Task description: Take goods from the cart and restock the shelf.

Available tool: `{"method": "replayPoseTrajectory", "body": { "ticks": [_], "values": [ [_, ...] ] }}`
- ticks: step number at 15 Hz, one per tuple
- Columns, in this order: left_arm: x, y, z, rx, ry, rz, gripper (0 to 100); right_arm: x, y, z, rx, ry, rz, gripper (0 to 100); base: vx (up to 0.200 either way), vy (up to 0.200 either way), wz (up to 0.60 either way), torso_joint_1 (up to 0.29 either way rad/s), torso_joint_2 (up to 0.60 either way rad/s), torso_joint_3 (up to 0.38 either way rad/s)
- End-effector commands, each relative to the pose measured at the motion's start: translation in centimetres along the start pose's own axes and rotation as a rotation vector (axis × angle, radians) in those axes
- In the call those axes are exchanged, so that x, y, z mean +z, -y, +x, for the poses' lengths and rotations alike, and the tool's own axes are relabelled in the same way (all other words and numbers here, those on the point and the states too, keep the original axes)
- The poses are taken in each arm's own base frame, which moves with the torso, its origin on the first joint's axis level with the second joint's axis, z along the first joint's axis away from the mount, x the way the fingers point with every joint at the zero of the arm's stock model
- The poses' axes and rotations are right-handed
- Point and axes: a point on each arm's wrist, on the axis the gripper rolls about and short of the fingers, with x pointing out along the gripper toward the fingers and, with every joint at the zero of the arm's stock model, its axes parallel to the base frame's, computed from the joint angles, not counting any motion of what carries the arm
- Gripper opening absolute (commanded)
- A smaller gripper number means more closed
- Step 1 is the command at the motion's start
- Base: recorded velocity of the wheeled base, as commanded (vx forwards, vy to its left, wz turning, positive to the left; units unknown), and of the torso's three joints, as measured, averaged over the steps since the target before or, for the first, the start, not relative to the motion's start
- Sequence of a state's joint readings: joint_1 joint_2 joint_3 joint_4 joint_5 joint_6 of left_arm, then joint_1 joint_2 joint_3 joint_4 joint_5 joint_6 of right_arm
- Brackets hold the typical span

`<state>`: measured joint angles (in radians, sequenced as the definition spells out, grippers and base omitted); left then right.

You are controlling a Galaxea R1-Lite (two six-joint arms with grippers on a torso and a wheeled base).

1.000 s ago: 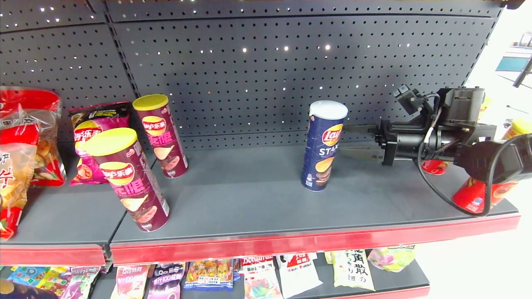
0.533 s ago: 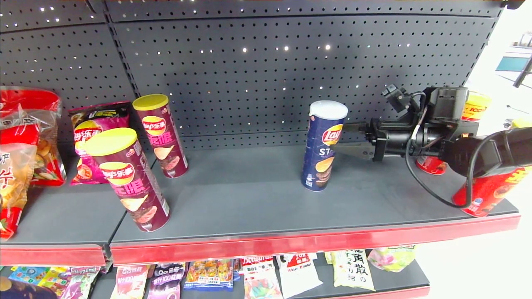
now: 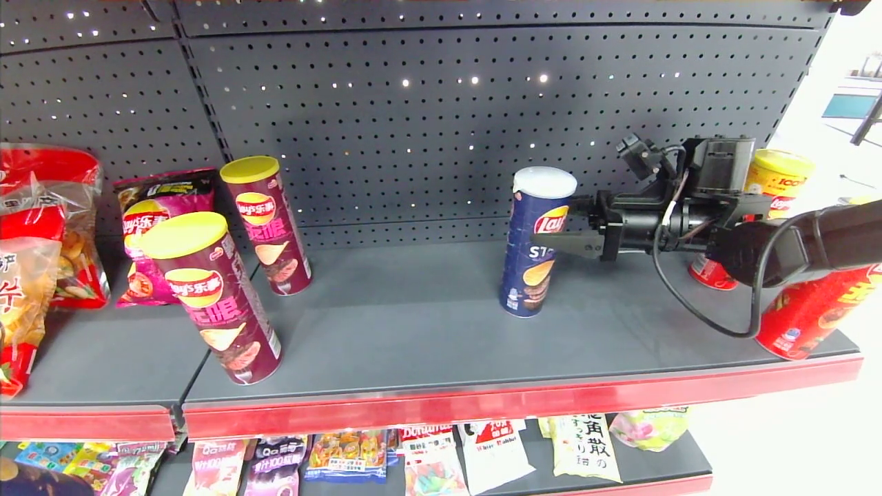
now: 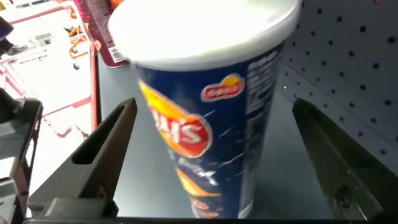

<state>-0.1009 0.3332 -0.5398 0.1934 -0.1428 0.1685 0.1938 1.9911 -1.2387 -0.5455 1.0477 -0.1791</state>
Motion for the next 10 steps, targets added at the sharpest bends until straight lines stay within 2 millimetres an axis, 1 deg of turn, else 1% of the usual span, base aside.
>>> {"method": "replayPoseTrajectory", "body": {
  "ticks": [1,2,6,8,10],
  "values": [
    [0.0,0.0,0.0,0.001,-0.003,0.0,0,0.1,0.2,0.5,0.008,0.004,-0.009,100,0.0,0.0,0.0,0.0,0.0,0.0],
    [0.0,0.0,0.0,-0.001,-0.002,0.006,0,0.1,-0.1,0.9,0.02,0.004,-0.01,0,0.0,0.0,0.0,0.0,0.0,0.0],
    [0.0,0.0,0.0,0.0,0.001,0.011,0,0.0,-0.9,1.6,0.032,-0.004,-0.004,0,0.0,0.0,0.0,0.0,0.0,0.0],
    [0.0,0.0,0.0,0.012,-0.001,0.013,0,0.8,-2.1,1.6,-0.002,-0.006,-0.018,0,0.0,0.0,0.0,0.0,0.0,0.0],
    [-0.1,0.0,0.0,0.013,-0.005,0.014,0,2.3,-3.7,1.3,-0.079,-0.003,-0.045,0,0.0,0.0,0.0,0.0,0.0,0.0]
  ]
}}
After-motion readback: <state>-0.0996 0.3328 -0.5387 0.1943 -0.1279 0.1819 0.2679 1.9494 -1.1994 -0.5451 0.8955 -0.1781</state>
